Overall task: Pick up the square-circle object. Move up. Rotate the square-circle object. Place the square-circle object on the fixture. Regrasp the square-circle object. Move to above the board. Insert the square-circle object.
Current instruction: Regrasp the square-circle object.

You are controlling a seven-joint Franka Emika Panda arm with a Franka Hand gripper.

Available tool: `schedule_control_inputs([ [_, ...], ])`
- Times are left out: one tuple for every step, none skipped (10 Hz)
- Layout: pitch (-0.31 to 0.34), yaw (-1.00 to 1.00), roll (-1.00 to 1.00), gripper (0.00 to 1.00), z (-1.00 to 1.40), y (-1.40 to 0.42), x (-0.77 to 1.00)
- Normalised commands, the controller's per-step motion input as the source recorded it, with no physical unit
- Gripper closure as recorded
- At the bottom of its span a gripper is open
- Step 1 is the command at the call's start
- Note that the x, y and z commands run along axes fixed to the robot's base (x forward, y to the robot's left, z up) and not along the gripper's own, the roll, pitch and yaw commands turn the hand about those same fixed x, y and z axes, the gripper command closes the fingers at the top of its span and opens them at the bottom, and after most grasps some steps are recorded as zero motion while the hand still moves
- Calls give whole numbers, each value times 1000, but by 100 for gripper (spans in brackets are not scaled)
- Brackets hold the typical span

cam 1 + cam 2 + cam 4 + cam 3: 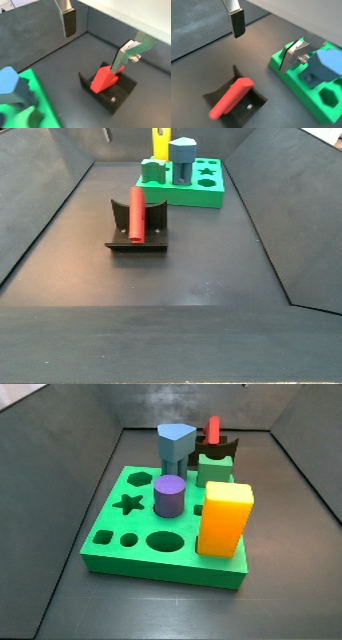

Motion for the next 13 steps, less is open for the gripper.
schedule_control_inputs([
  [-31,25,1000,0,3,-17,-29],
  [-34,26,1000,0,4,-17,-28],
  [-34,26,1000,0,9,-12,-25],
  [-31,26,1000,0,8,-14,-21],
  [-27,27,1000,0,9,-20,-11],
  [-22,27,1000,0,5,-21,6],
  [-11,28,1000,0,-8,-20,24],
  [0,28,1000,0,-9,-23,32],
  [13,32,1000,0,-6,-25,44],
  [32,35,1000,0,-4,-27,55],
  [67,45,1000,0,-9,-32,72],
  [102,60,971,0,-13,-34,83],
  [120,74,703,0,-13,-38,88],
])
